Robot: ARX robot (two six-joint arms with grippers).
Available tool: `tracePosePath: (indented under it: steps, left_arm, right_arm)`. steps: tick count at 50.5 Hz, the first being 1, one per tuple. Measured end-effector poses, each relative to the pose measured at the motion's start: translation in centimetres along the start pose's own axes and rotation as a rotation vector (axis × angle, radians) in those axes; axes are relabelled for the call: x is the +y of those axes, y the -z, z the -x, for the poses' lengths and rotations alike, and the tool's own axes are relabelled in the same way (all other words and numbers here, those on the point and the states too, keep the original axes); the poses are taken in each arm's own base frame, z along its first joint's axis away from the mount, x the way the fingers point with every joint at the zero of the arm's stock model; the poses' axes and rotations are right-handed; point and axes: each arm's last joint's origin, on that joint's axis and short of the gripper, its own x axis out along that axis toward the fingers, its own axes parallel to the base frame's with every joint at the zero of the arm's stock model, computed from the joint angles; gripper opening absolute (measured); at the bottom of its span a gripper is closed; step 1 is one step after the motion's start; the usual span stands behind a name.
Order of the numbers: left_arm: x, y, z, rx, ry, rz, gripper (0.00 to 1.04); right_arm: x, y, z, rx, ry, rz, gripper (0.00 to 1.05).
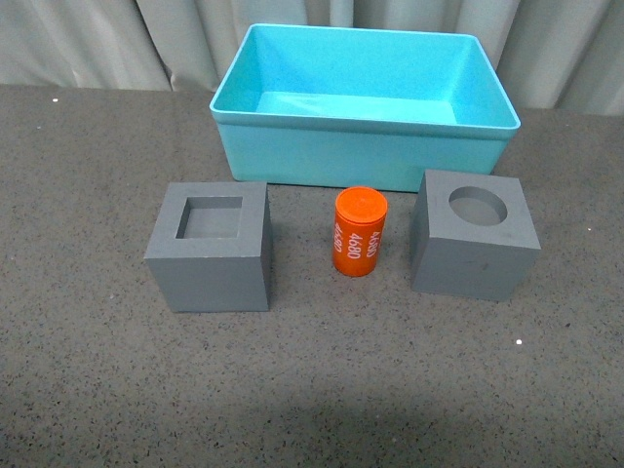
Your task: Place gray and orange parts in blue box
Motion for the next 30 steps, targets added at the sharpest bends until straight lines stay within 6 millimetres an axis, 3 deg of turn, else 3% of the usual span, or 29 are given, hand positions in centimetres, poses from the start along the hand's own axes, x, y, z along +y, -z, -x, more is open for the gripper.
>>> tracePosePath:
  steps: [30]
  left_arm:
    - [0.00, 0.00, 0.00, 0.000, 0.000, 0.000, 0.98]
  right_arm:
    - [0.00, 0.00, 0.00, 0.000, 0.000, 0.000, 0.95]
